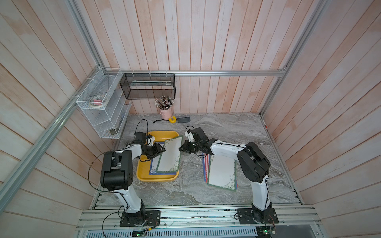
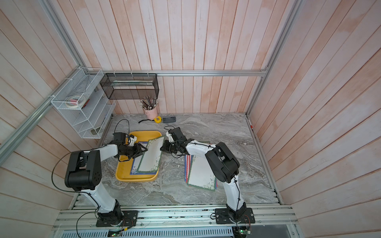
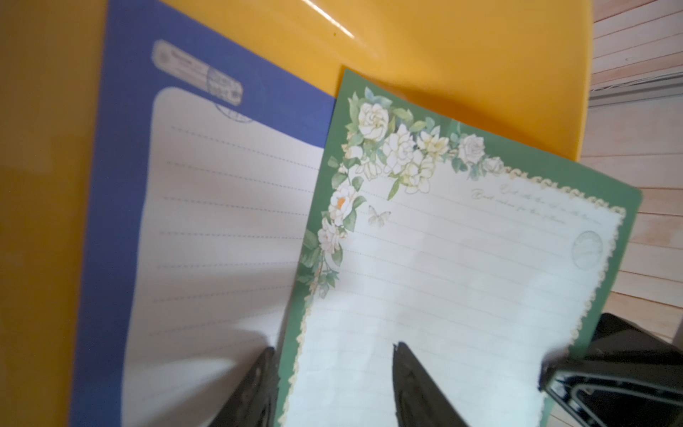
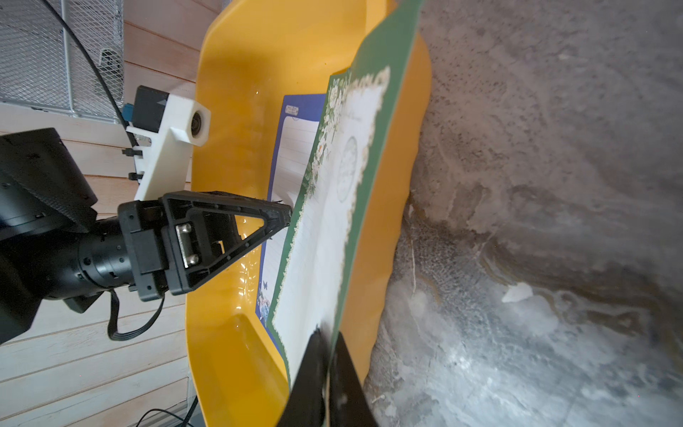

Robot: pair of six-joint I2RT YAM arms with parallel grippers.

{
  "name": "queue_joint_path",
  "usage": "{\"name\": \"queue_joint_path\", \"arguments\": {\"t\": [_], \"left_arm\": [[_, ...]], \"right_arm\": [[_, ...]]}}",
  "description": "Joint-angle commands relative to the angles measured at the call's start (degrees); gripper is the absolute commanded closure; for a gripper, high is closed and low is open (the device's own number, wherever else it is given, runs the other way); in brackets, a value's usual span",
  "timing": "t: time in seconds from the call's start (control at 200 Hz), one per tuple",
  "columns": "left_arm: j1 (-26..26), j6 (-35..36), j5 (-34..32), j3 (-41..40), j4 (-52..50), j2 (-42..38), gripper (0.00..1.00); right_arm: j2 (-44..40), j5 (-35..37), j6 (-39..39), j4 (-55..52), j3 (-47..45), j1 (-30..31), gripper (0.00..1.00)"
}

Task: Take out the stationery paper from the storage box
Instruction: Pick up the stationery paper from the storage box.

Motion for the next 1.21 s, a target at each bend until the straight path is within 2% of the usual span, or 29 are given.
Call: {"name": "queue_joint_path", "arguments": {"t": [0.0,0.095,0.26,0.375,0.88,0.965,1.035,1.2], "left_arm": [[-0.8,2.7,-6.3,0.9,-3.2,2.2,0.41],[-2.0,3.5,-7.3,1.2,-3.8,2.7,0.38],[-2.8,3.7,-5.0,1.6,-3.5,3.2,0.41],[-2.7,3.5,-3.9,1.2,-2.4,1.9,0.47],[-1.7,2.9,-6.6,1.0,-2.6,0.5,0.47],[-1.7,3.0,-6.8,1.1,-2.8,0.7,0.47],[-1.7,3.0,-6.8,1.2,-3.0,0.7,0.47],[-1.4,3.0,-7.2,1.2,-2.5,-0.3,0.47]], "right_arm": [[1.2,-1.1,0.5,1.1,-0.7,-0.3,0.91],[1.4,-1.4,0.5,1.1,-0.5,-0.3,0.93],[1.2,-1.8,0.4,1.2,-0.2,-0.2,1.00],[0.7,-2.0,0.4,0.9,0.0,-0.2,1.00],[-3.3,2.8,-3.8,-6.1,3.0,0.3,1.00],[-3.3,3.1,-4.1,-6.5,3.4,0.4,0.96],[-3.3,3.2,-4.2,-6.9,3.7,0.6,1.00],[-4.9,5.3,-5.9,-9.3,5.1,1.1,1.00]]}}
